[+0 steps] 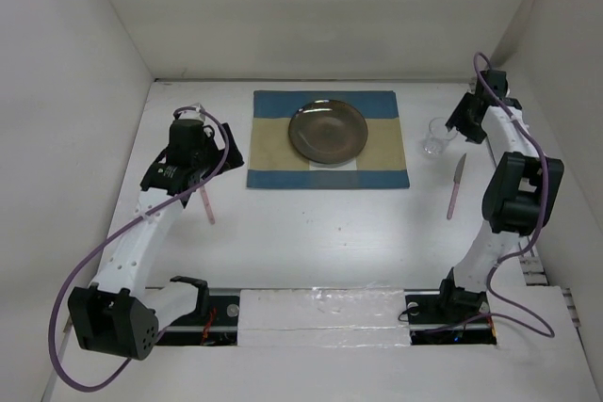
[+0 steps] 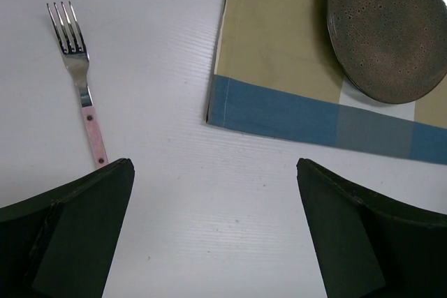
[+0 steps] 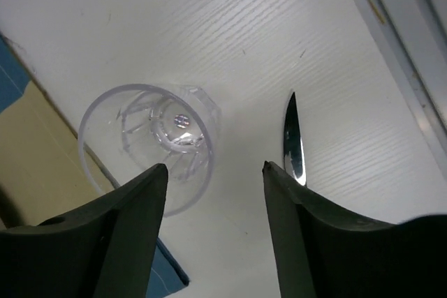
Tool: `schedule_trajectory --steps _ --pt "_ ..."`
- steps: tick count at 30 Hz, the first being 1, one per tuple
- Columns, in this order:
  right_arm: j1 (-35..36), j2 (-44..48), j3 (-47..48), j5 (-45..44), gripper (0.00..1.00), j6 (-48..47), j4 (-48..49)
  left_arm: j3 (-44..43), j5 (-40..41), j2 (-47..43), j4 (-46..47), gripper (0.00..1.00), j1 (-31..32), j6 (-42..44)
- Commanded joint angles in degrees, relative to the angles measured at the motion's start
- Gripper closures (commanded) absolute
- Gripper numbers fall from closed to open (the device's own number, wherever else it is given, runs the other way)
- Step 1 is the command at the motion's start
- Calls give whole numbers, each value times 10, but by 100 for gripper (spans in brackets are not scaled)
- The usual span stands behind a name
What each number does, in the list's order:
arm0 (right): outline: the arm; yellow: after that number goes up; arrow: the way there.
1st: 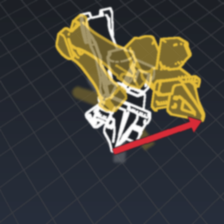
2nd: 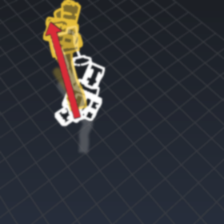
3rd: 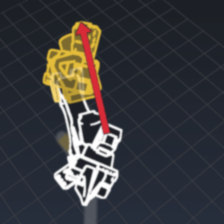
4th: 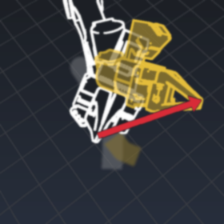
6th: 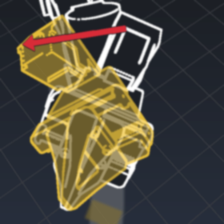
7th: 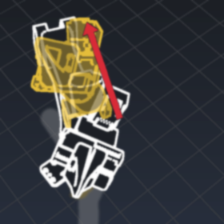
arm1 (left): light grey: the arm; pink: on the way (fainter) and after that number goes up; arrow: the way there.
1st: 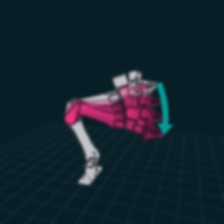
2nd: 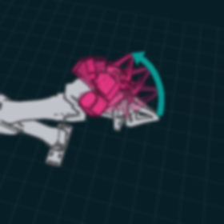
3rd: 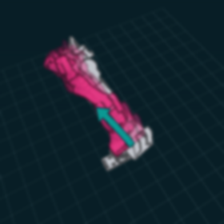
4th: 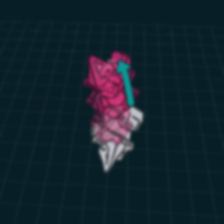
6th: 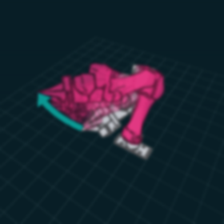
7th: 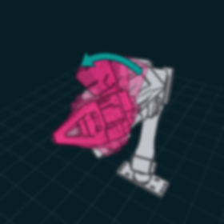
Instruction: Set the dinner table for one person
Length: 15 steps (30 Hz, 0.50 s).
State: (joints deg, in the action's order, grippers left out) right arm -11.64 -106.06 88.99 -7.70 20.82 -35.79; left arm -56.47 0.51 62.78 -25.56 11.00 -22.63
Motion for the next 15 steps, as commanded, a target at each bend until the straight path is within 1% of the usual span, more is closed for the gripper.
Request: schedule_trajectory --steps 1,2,5,6,7,8,9,10,11,15 --pt "0 -25 -5 23 39 10 37 7 6 -21 14 0 -4 12" --pt "0 -37 -5 23 47 10 37 7 6 -21 14 0 -4 12" --pt "6 -56 -5 9 49 10 44 7 1 -21 14 0 -4 12" --pt "6 -56 -5 9 56 10 44 7 1 -21 14 0 -4 12" --pt "6 -61 -5 9 61 10 44 7 1 -21 14 0 -4 12" --pt "6 -61 -5 9 69 10 44 7 1 -21 14 0 -4 12" --pt "13 -61 0 4 89 15 44 7 1 -21 14 0 -4 12" --pt "13 -52 0 -5 96 20 44 7 1 -21 14 0 -4 12" --pt "21 -52 0 -31 100 20 44 7 1 -21 14 0 -4 12" --pt "56 -51 62 -59 100 20 10 7 -4 -21 19 0 -4 12"
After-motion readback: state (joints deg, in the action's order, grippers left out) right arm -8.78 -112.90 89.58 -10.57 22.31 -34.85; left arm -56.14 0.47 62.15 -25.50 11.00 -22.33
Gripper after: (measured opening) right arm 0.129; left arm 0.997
